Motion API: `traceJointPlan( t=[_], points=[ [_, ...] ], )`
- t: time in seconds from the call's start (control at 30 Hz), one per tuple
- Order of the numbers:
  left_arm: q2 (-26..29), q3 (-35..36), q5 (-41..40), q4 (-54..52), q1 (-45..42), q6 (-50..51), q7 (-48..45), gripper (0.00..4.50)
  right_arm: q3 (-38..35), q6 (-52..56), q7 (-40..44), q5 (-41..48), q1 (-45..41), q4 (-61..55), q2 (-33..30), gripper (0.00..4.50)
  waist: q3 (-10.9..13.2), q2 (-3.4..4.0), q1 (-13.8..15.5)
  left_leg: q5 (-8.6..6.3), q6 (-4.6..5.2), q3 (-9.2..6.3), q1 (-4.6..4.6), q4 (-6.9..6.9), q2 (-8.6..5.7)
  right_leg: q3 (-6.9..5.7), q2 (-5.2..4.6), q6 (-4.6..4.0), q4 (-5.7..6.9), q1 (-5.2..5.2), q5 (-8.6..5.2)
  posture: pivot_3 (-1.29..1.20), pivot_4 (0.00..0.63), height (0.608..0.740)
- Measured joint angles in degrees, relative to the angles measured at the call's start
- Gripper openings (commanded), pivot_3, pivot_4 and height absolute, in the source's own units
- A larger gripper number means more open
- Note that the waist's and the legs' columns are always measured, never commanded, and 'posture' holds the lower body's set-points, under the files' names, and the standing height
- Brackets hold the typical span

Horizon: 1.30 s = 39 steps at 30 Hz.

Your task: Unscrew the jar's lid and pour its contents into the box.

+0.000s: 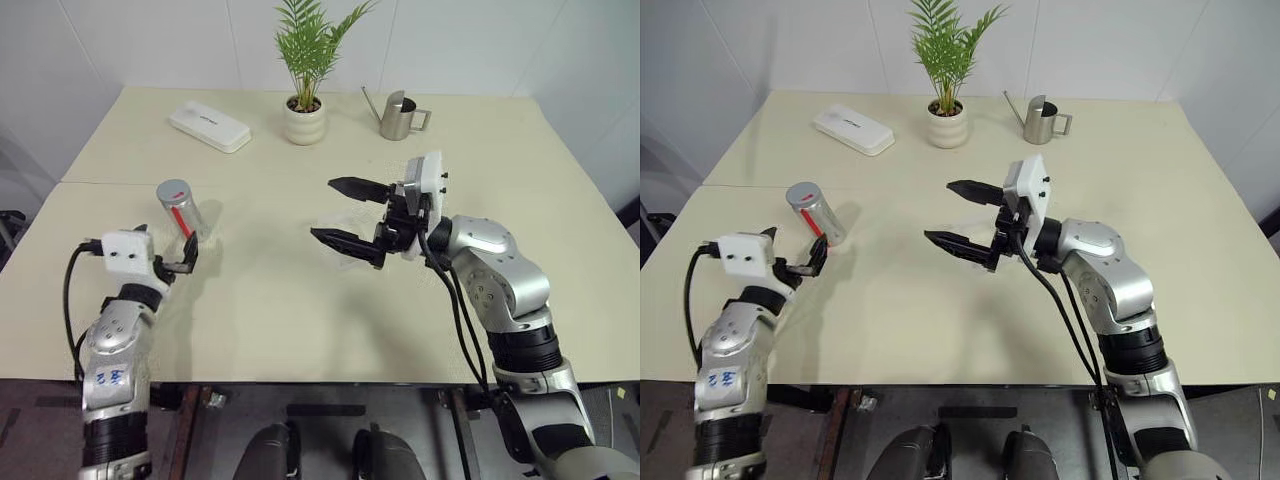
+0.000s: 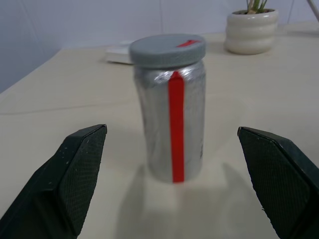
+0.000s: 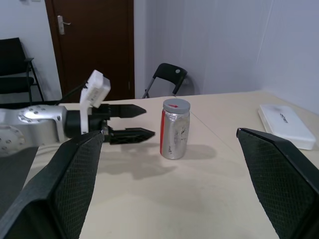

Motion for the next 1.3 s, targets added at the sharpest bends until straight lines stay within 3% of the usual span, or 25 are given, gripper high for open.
traceJointPlan(
  t=[0.43, 0.53, 0.73, 0.8, 0.93, 1.1, 1.3],
  points=[
    [0.6, -1.8, 3.6, 19.4, -12.0, -9.4, 2.9, 4.48, 0.5, 1.4, -1.7, 0.1, 0.5, -1.8, 1.7, 4.50, 0.0, -0.01, -1.1, 0.11, 0.24, 0.01, 0.00, 0.01, -0.01, -0.04, 0.15, 0.01, 0.01, 0.01, 0.00, 0.00, 0.150, 0.740],
    [0.6, -2.0, 4.0, 23.9, -14.2, -11.4, 3.2, 3.87, 0.5, 1.4, -1.8, 0.1, 1.2, -1.9, 1.7, 4.50, 0.0, -0.01, -1.1, 0.12, 0.24, 0.00, 0.00, 0.00, 0.00, -0.05, 0.17, 0.01, 0.01, 0.01, 0.00, 0.00, 0.150, 0.740],
    [0.8, -2.0, 3.8, 27.3, -15.8, -13.2, 3.4, 2.00, 0.2, 1.4, -2.1, 0.1, 2.7, -1.9, 1.7, 4.50, 0.0, -0.01, -1.2, 0.11, 0.26, 0.00, 0.00, -0.01, -0.01, -0.06, 0.17, 0.02, 0.01, 0.00, 0.01, 0.00, 0.150, 0.740],
    [0.8, -2.0, 3.2, 27.4, -15.9, -13.7, 2.1, 1.90, -0.1, 1.3, -2.2, 0.1, 3.0, -1.9, 1.7, 4.50, 0.0, -0.01, -1.2, 0.12, 0.26, 0.00, 0.00, -0.01, -0.01, -0.06, 0.18, 0.02, 0.01, 0.01, 0.01, 0.00, 0.150, 0.740],
    [1.0, -2.6, -1.1, 24.0, -15.7, -12.7, -4.6, 1.90, -0.2, 1.4, -3.1, 0.0, 3.4, -1.9, 1.7, 4.50, 0.0, -0.03, -1.3, 0.12, 0.24, 0.00, -0.02, 0.01, 0.00, -0.05, 0.17, 0.02, 0.00, 0.00, 0.01, 0.00, 0.150, 0.740],
    [4.8, -6.6, -8.3, 9.0, -14.5, -3.0, -17.0, 1.90, 0.4, 5.7, -7.6, -0.4, 1.5, -2.0, 3.0, 4.50, 0.0, -0.02, -1.4, 0.14, 0.21, -0.01, 0.00, 0.01, 0.01, -0.01, 0.19, 0.02, 0.00, 0.00, 0.01, 0.00, 0.150, 0.740],
    [8.8, -12.6, -14.7, -1.0, -12.1, 9.1, -28.9, 1.90, 4.5, 10.6, -11.7, -1.5, -2.8, -3.1, 6.2, 4.50, 0.0, 0.00, -2.3, 0.18, 0.11, -0.03, 0.00, -0.03, 0.11, 0.10, 0.42, -0.01, 0.00, -0.02, -0.01, 0.00, 0.150, 0.740]
  ],
)
